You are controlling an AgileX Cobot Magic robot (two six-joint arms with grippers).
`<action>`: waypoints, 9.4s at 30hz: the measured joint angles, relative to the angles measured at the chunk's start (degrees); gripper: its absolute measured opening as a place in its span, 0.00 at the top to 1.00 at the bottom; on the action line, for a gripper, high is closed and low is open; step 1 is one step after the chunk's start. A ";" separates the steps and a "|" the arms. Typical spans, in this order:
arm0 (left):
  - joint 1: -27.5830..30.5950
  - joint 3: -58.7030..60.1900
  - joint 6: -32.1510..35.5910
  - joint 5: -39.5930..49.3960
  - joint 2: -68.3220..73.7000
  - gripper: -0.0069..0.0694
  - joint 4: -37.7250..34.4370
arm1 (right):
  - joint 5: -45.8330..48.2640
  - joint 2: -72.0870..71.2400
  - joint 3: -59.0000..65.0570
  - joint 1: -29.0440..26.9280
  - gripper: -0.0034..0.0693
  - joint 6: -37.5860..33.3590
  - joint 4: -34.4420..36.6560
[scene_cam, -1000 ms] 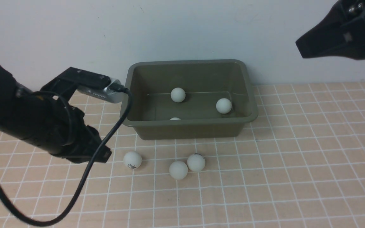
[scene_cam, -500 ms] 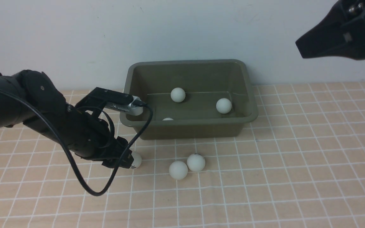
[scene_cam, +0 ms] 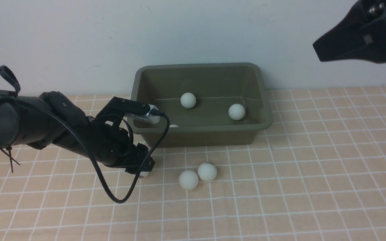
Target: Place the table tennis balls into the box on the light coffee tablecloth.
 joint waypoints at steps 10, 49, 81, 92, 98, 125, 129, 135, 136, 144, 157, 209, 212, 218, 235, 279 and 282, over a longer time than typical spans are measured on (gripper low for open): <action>0.00 0.00 3.25 -1.21 1.93 0.51 -1.01 | 0.00 0.00 0.00 0.00 0.22 0.00 0.00; -0.07 -43.73 -8.83 24.58 0.69 0.47 5.75 | 0.00 0.00 0.00 0.00 0.22 -0.28 0.05; -14.20 -3.84 -26.85 30.82 -17.28 0.89 11.36 | 0.00 0.00 0.00 0.00 0.22 -0.65 0.06; -15.22 -3.30 -23.82 11.18 -8.66 0.49 12.96 | 0.00 0.00 0.00 0.00 0.22 -0.69 0.06; -15.27 -3.30 -21.30 4.33 -4.18 0.42 12.90 | -0.05 0.00 0.00 0.00 0.22 -0.48 0.06; -17.44 -5.32 3.82 -0.40 1.81 0.50 6.84 | -0.05 0.00 0.00 0.00 0.25 -0.22 0.06; -17.44 -11.08 3.65 7.39 -4.17 0.50 5.32 | -0.23 0.00 0.00 0.00 0.25 -0.22 0.06; -15.65 -19.89 4.86 4.29 -4.78 0.50 4.67 | -0.31 1.52 0.00 0.00 0.25 -0.22 0.07; -14.63 -20.97 4.43 3.44 -3.82 0.50 4.66 | -0.31 1.70 0.00 0.00 0.25 -0.22 0.07; -5.91 -29.10 1.79 3.38 6.99 0.50 4.88 | -0.31 1.90 0.00 0.00 0.25 -0.22 0.07; -1.01 -43.48 -13.16 24.80 6.54 0.41 14.87 | -0.31 1.94 0.00 0.00 0.25 -0.22 0.07; -27.84 -22.19 -39.52 10.31 9.01 0.34 45.84 | -0.44 2.69 0.00 0.00 0.25 -0.40 0.25; -27.84 -22.19 -39.52 7.06 11.24 0.34 46.67 | -0.44 2.69 0.00 0.00 0.25 -0.40 0.25; -27.84 -22.19 -39.52 3.74 13.54 0.38 49.14 | -0.39 2.69 0.00 0.00 0.25 -0.40 0.29; -26.69 -37.02 -36.31 9.63 5.97 0.49 50.47 | -0.38 2.69 0.00 0.00 0.25 -0.40 0.29; -10.33 -52.19 -42.98 23.29 -16.90 0.54 50.18 | -23.19 -3.17 0.23 0.00 0.25 -2.67 -7.66; -10.33 -52.19 -42.33 24.81 -16.69 0.59 49.93 | -24.93 -8.50 0.56 0.00 0.25 -1.90 -10.59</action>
